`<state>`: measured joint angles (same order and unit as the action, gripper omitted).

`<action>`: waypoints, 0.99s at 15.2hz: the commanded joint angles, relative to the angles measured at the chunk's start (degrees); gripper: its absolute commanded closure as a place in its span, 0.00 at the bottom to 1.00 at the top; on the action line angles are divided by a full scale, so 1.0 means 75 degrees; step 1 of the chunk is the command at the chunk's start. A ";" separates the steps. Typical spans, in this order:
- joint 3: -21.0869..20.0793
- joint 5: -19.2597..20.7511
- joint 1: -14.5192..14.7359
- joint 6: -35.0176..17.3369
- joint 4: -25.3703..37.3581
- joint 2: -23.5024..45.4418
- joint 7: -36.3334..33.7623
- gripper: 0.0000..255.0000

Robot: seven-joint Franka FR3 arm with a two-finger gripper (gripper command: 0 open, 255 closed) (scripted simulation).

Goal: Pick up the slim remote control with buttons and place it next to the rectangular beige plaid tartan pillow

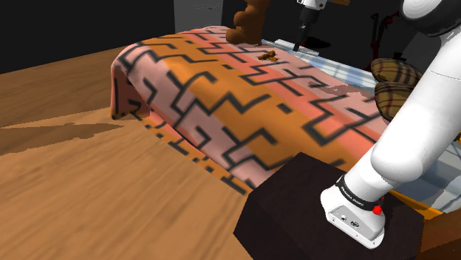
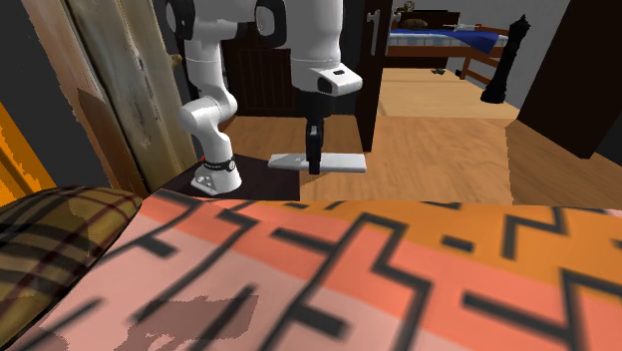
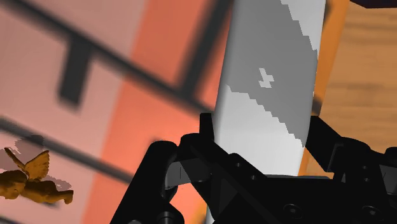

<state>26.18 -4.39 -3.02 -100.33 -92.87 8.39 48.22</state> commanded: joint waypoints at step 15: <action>0.1167 0.0468 -0.1231 -0.0162 -0.1134 -0.1054 0.2346 1.00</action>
<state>34.28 -1.02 -11.58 -101.45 -101.09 0.74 64.45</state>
